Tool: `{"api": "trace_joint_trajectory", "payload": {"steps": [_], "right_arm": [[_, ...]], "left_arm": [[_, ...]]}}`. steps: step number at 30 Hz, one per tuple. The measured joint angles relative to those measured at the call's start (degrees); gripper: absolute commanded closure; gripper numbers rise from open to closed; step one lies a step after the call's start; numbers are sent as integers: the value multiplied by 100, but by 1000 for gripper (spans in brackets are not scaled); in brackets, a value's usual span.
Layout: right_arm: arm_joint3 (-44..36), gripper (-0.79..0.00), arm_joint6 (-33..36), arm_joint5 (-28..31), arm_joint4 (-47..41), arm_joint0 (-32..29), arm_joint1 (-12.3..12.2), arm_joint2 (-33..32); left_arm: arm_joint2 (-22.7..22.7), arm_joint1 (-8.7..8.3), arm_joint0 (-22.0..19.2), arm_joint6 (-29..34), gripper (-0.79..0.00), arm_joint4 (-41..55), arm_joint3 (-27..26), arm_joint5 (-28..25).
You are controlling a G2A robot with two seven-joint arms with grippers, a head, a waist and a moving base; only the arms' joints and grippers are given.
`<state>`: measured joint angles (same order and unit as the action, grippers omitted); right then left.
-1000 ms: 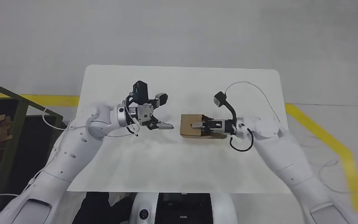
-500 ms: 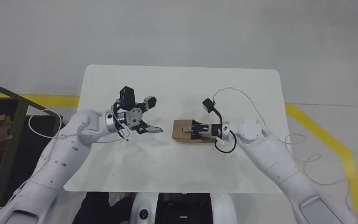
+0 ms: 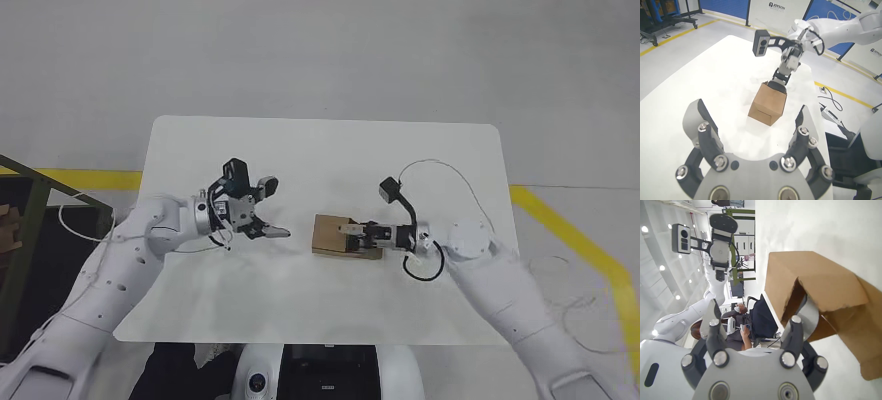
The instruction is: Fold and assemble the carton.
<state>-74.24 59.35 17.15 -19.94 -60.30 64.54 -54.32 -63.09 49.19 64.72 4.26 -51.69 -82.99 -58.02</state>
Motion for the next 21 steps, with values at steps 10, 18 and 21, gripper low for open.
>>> {"api": "trace_joint_trajectory", "payload": {"steps": [10,18,21], "right_arm": [[-1706,-785,-12,29,91,-1387,-442,-1528],[-2305,-785,-172,-10,351,-1807,-527,-1865],[-2297,-785,-314,-8,279,-1826,-523,-1890]], "left_arm": [[982,229,-757,-288,-785,-563,598,2],[1590,451,-1092,-1623,-785,-2045,1045,116],[1589,451,-1091,-1595,-785,-2038,1046,114]]}}
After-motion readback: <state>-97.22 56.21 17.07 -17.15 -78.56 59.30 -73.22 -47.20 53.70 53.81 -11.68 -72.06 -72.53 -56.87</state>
